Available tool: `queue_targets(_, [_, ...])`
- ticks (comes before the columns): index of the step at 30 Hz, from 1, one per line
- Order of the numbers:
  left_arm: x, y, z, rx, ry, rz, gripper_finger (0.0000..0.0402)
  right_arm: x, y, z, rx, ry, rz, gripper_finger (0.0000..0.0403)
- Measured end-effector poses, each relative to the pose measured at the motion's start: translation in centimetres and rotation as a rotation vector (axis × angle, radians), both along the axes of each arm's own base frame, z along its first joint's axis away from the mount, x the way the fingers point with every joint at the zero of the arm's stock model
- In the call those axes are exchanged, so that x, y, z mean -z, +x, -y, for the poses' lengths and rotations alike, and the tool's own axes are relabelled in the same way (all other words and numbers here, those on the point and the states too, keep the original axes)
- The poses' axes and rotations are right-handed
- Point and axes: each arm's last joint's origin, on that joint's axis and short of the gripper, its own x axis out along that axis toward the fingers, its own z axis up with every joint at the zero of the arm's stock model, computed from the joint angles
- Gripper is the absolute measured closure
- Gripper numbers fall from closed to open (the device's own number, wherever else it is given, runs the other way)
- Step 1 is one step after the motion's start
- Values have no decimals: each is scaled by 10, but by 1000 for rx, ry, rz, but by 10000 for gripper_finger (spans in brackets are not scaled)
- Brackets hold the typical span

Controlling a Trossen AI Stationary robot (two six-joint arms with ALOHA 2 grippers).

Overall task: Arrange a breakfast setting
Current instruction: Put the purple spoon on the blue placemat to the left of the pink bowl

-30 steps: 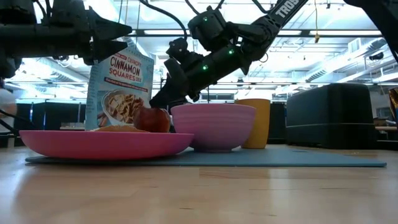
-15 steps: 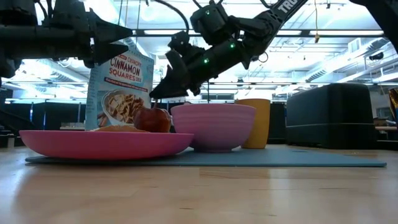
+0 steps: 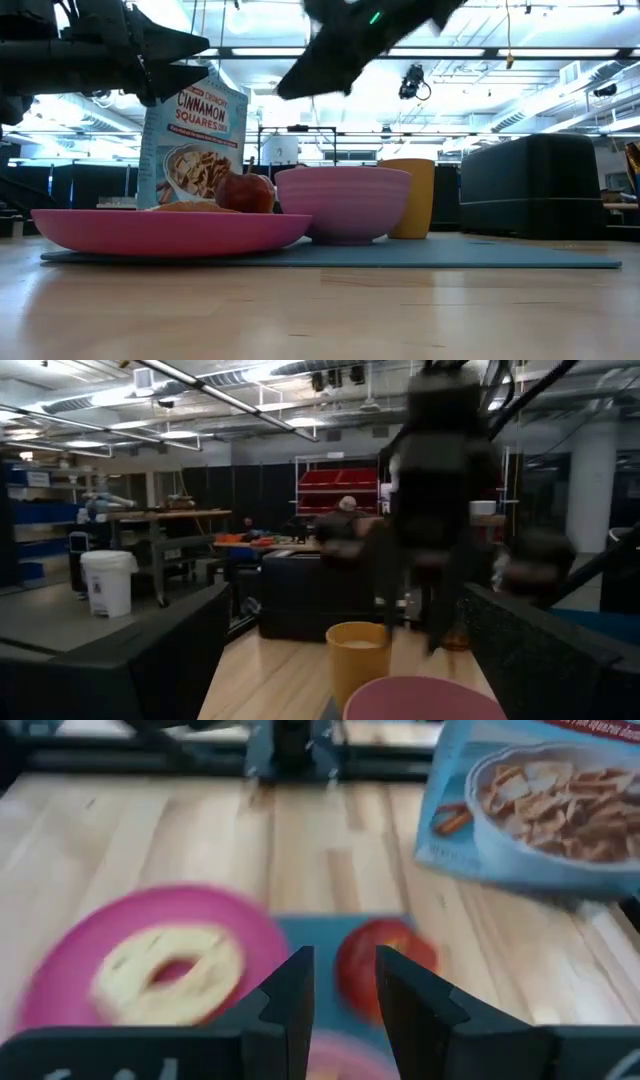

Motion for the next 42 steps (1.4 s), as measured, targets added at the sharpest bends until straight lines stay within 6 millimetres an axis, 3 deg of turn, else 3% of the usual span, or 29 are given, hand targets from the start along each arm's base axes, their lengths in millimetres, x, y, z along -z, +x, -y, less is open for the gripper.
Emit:
queue_targets(3, [0,0,1,5,1,4,10,-20,-28,-23,7,13,-102,287])
queue_targets(9, [0,0,1,7,-3,4,10,-43,-91,-63,96,201,-336,287])
queue_targets(17, [2,1,2,34,-28,-10,10,-44,-168,-106,349,343,-707,287])
queue_targets(22, [2,1,3,93,-24,-1,10,-44,-207,-119,475,272,-900,280])
queue_targets(27, [3,2,4,105,-23,-12,10,-45,-236,-138,404,132,-999,273])
queue_targets(32, [4,3,9,275,63,-32,10,-45,-261,-161,275,54,-1006,275])
queue_targets(36, [4,3,10,293,71,-33,10,-45,-279,-173,220,21,-1001,276])
queue_targets(42, [5,3,9,287,70,-34,10,-33,-282,-188,151,-96,-1016,276])
